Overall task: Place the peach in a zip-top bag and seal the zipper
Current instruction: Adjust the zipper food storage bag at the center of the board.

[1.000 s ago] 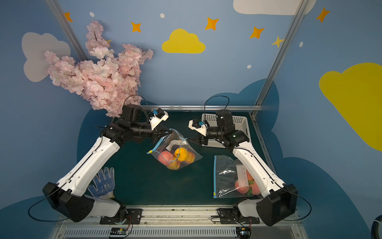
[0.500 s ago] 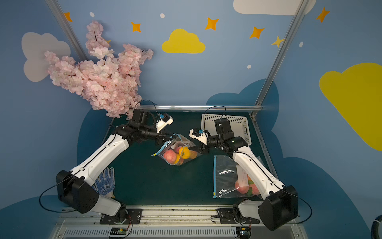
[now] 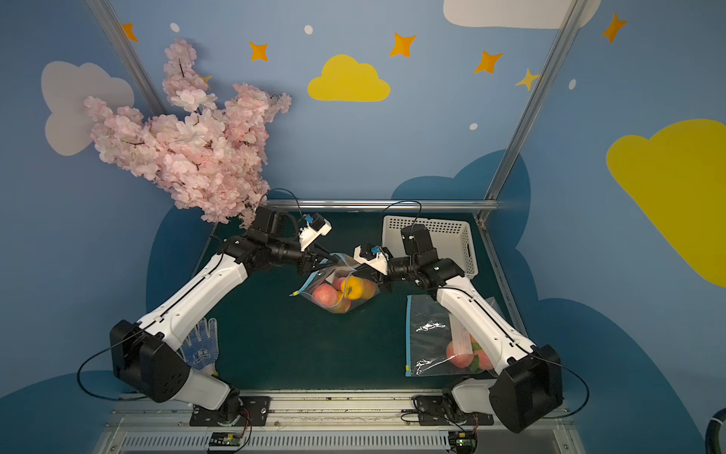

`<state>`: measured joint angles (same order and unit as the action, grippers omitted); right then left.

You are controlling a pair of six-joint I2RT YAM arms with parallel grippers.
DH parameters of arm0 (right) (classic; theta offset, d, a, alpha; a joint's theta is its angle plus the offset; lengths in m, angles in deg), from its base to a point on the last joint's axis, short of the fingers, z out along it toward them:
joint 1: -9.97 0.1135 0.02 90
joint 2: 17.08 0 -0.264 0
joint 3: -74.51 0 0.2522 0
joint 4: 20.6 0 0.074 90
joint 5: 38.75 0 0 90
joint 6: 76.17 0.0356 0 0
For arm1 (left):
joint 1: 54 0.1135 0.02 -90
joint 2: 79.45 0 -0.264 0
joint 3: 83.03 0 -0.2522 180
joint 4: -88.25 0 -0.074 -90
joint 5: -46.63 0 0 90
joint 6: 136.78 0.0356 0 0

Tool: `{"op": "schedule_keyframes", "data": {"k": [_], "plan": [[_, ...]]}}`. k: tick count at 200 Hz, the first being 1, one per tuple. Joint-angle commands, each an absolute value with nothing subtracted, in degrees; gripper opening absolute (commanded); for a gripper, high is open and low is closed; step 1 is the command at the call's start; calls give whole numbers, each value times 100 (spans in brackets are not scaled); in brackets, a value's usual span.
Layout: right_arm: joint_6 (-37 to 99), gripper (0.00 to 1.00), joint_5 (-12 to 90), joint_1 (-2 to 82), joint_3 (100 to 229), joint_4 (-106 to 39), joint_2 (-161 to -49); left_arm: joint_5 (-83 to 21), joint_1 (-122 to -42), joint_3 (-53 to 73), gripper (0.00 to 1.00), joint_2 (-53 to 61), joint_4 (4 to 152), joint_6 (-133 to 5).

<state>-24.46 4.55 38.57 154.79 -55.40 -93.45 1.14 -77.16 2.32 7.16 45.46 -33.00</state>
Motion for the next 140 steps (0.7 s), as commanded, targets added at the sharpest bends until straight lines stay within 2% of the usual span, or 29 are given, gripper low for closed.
{"op": "schedule_keyframes", "data": {"k": [1, 11, 37, 91, 140], "plan": [[-2073, 2, 830, 3845, 15503, -5187, -9293, -270, -7648, 208, 59, 478, 4896, -3803], [-1782, 1, 1118, 3831, 15417, -4925, -9236, -490, -7576, 325, 75, 369, 5086, -4061], [-1191, 0, 1666, 3664, 15466, -4687, -9240, -672, -7354, 800, 100, -44, 5668, -4667], [-537, 0, 1782, 3185, 15788, -4761, -9685, -540, -6828, 2556, 100, -1058, 7479, -5671], [-411, 0, 1402, 2984, 15862, -4702, -9759, -412, -6429, 4252, 100, -1265, 9917, -6783]]}}
